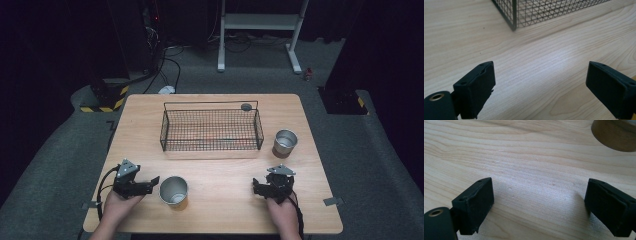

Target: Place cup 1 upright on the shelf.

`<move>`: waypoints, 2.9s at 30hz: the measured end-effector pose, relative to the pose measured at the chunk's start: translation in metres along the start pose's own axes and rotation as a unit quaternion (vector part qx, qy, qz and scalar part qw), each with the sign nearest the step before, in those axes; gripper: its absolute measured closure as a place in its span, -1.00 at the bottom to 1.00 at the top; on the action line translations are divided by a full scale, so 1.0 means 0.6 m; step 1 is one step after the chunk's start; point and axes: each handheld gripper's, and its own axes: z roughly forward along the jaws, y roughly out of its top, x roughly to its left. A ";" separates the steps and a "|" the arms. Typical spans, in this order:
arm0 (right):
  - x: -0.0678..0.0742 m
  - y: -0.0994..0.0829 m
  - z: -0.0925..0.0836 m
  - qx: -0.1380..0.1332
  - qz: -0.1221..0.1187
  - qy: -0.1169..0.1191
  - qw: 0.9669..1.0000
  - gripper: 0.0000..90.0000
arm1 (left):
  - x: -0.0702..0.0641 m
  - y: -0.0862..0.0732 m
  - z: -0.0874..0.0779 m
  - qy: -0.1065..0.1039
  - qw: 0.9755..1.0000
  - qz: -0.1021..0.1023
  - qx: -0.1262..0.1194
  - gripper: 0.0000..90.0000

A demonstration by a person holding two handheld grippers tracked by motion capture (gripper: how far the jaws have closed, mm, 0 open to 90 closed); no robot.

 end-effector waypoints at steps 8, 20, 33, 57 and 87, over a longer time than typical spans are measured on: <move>0.000 0.000 0.000 0.000 0.000 0.000 1.000 -0.81 | -0.002 0.015 -0.017 -0.023 0.999 0.019 -0.011 -0.84; 0.000 0.000 0.000 0.000 0.000 0.000 1.000 -0.81 | -0.017 0.039 -0.061 -0.023 0.998 0.005 -0.060 -0.99; 0.000 0.000 0.000 -0.001 -0.003 0.001 1.000 -0.81 | -0.075 0.057 -0.086 -0.088 0.992 0.022 -0.088 -0.99; 0.000 0.000 0.000 0.000 -0.002 0.002 1.000 -0.81 | -0.153 0.041 -0.055 -0.140 0.985 0.074 -0.070 -1.00; 0.000 0.000 0.000 0.000 -0.004 0.002 1.000 -0.81 | -0.156 -0.002 -0.032 -0.121 0.987 0.089 -0.060 -0.96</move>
